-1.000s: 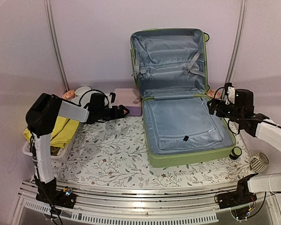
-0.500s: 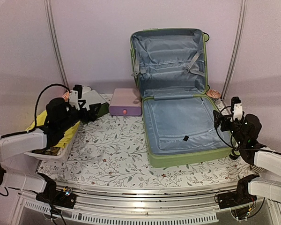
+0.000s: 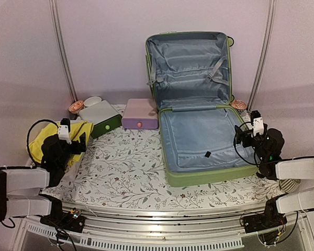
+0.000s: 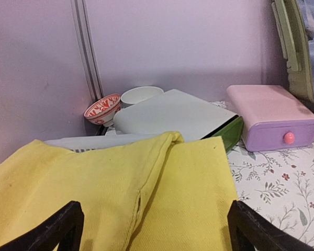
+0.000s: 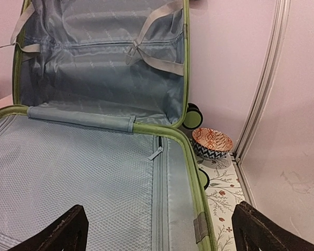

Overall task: Open, take out, and arrange the luggage
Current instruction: Reset both arms

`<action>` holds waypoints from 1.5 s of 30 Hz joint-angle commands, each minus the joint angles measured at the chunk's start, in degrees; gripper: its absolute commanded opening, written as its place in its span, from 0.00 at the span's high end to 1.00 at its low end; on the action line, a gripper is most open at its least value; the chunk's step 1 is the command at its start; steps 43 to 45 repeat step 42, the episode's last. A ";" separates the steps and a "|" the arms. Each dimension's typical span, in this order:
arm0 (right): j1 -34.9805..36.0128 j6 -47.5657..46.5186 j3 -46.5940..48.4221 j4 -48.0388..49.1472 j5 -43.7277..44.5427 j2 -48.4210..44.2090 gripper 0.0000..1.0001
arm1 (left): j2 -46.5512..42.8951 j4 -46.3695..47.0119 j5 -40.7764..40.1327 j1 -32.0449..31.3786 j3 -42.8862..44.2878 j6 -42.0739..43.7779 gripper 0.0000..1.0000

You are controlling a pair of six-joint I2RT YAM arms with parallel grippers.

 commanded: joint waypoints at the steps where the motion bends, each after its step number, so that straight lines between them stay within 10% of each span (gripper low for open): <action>1: -0.92 -0.86 -1.23 8.42 -0.96 4.34 0.02 | 6.91 13.81 3.82 2.42 -1.27 -0.26 0.02; 15: -9.04 4.91 -5.30 30.16 -7.51 20.49 0.07 | 24.11 27.14 6.95 4.34 3.14 5.93 0.02; 45: -9.84 7.80 -3.20 25.18 -3.26 20.25 0.01 | 28.45 31.70 11.31 8.94 2.71 1.60 0.02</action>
